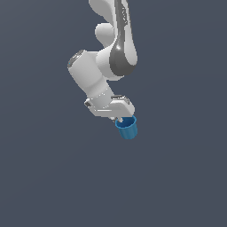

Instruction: Pick up the object and move it to a goal position.

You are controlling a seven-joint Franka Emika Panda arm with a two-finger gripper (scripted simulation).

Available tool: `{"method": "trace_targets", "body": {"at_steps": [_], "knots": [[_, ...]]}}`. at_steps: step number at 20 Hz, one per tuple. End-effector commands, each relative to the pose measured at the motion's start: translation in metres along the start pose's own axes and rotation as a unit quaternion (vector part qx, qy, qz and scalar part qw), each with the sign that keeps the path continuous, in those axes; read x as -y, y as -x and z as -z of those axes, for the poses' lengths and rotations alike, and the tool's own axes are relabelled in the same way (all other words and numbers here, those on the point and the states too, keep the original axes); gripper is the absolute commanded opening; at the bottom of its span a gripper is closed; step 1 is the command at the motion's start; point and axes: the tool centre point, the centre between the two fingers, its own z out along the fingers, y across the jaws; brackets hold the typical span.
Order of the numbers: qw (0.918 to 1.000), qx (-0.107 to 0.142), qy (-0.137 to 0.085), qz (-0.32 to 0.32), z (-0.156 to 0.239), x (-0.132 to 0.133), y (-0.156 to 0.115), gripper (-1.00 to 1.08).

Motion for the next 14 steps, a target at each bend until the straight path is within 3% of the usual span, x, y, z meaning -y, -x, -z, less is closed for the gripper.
{"method": "trace_targets", "body": {"at_steps": [1,8,14], "knots": [[0.9995,-0.007,-0.021,0.021,0.013,0.008,-0.011,-1.00],[0.9933,-0.023,-0.080,0.080,0.050,0.028,-0.038,-1.00],[0.9802,-0.038,-0.138,0.137,0.089,0.046,-0.061,-1.00]]}}
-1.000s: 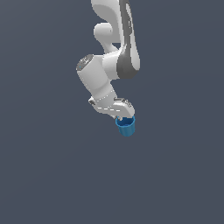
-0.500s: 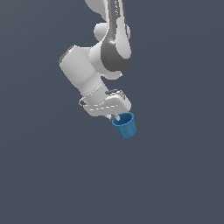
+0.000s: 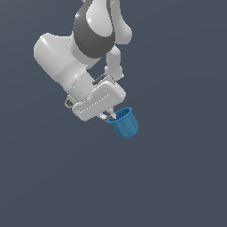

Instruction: Pick up the object and move it to a goal position.

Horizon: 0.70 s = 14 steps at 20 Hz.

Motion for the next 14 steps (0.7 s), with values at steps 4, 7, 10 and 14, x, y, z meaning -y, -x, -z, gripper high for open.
{"method": "trace_targets", "body": {"at_steps": [4,7,10,14], "knots": [[0.9961,-0.017,-0.061,0.061,0.038,0.022,-0.030,-1.00],[0.9905,-0.026,-0.095,0.095,0.060,0.033,-0.045,-1.00],[0.9830,-0.033,-0.128,0.127,0.082,0.043,-0.058,-1.00],[0.9709,-0.042,-0.168,0.165,0.111,0.055,-0.072,-1.00]]}}
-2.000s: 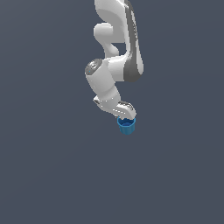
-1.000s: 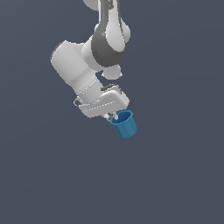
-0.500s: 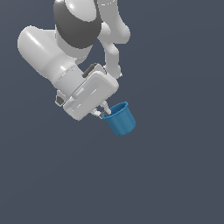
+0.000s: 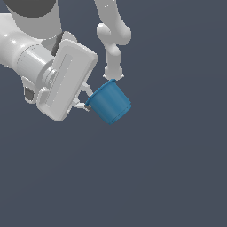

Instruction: Pick up the object and move it to a goal position.

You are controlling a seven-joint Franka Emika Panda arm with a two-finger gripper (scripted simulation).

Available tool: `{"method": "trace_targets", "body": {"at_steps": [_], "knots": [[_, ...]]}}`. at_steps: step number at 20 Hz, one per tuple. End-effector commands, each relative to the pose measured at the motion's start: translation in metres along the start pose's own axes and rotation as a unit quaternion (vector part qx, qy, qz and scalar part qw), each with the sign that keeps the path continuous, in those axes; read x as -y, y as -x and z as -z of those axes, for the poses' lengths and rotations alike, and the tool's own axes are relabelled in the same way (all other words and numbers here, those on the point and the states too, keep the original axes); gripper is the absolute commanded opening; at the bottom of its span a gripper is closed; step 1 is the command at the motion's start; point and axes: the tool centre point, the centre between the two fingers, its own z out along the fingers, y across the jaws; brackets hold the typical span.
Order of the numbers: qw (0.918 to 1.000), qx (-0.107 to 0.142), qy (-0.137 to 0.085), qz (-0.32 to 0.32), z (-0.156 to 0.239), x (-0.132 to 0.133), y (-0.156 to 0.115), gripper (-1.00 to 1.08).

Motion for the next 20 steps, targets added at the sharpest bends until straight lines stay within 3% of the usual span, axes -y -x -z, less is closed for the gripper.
{"method": "trace_targets", "body": {"at_steps": [1,10,20], "knots": [[0.9993,-0.006,-0.025,0.025,0.015,0.010,-0.013,-1.00],[0.9932,-0.018,-0.083,0.079,0.050,0.028,-0.039,-1.00],[0.9898,-0.022,-0.103,0.096,0.061,0.034,-0.047,-1.00]]}}
